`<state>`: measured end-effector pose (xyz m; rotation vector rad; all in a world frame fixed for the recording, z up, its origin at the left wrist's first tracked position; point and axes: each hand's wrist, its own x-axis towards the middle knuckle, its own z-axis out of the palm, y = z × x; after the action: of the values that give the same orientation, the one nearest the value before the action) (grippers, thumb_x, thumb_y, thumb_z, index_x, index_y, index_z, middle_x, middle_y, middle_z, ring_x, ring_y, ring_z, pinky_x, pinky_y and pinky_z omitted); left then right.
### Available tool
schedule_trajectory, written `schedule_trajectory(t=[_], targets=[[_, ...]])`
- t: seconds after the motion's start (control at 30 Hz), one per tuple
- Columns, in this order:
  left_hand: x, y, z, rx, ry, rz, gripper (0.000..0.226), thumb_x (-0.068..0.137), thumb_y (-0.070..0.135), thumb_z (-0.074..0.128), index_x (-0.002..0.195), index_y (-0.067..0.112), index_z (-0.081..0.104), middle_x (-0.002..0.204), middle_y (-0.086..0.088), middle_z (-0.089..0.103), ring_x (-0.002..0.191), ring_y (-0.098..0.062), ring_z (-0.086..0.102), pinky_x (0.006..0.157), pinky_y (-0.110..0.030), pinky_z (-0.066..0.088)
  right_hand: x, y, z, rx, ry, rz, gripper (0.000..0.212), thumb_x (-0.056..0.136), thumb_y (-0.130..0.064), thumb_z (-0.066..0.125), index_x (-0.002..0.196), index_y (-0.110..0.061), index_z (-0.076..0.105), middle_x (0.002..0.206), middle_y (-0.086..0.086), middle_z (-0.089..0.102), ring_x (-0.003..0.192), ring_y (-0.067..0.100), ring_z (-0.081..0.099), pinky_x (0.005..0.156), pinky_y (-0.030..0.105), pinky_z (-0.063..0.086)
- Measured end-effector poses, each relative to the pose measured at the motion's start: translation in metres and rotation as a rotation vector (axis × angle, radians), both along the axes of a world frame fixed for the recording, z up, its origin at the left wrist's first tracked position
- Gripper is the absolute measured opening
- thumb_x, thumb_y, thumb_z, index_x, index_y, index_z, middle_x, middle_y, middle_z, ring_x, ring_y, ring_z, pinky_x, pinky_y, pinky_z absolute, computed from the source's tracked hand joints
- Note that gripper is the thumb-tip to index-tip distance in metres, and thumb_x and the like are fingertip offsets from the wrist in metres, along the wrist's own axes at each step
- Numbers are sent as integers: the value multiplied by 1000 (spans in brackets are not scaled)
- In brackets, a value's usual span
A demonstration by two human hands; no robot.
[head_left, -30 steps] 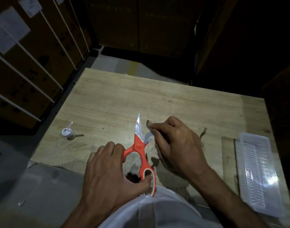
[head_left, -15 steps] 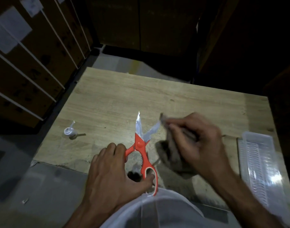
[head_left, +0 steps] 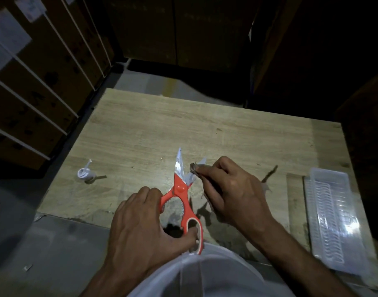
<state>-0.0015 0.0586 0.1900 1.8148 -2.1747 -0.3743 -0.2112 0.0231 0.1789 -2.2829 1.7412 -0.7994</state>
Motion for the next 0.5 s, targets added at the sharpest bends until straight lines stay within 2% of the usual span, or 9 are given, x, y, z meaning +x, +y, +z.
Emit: schedule_trajectory(t=[0.2,0.3,0.4,0.47,0.5], targets=[[1,1,-1,8,18,-1,62,58,76,74,76,27,39,72,13,35,64,-15,39,64,-32,30,-22,-25,-1,57,20,-195,21,97,-28,66,116,-26,75,90,-5,58,74,19,62,59,28,43],[1,-1,0,24,-15,6,64,57,79,72,78,28,40,73,12,37,66,-16,40,66,-33,32,-41,-32,14,50,-136,-267,19,97,-24,66,112,-26,78,89,-10,62,81,10,62,67,29,46],[0,0,0,48,-60,26,65,57,84,68,80,30,40,77,12,38,70,-17,41,70,-36,33,-36,-22,37,2,-391,-167,17,93,-16,71,107,-21,80,93,-9,72,89,4,67,80,28,54],[-1,-1,0,40,-67,26,64,56,83,67,81,29,41,78,11,38,72,-17,41,71,-37,30,-12,-9,40,68,-432,-43,18,92,-19,72,107,-24,81,94,-11,73,90,5,68,80,30,55],[-2,-1,1,39,-64,27,65,56,83,67,81,29,41,78,11,38,73,-18,40,72,-37,29,2,-3,35,111,-391,15,19,93,-22,71,110,-27,80,93,-11,71,89,6,67,78,33,55]])
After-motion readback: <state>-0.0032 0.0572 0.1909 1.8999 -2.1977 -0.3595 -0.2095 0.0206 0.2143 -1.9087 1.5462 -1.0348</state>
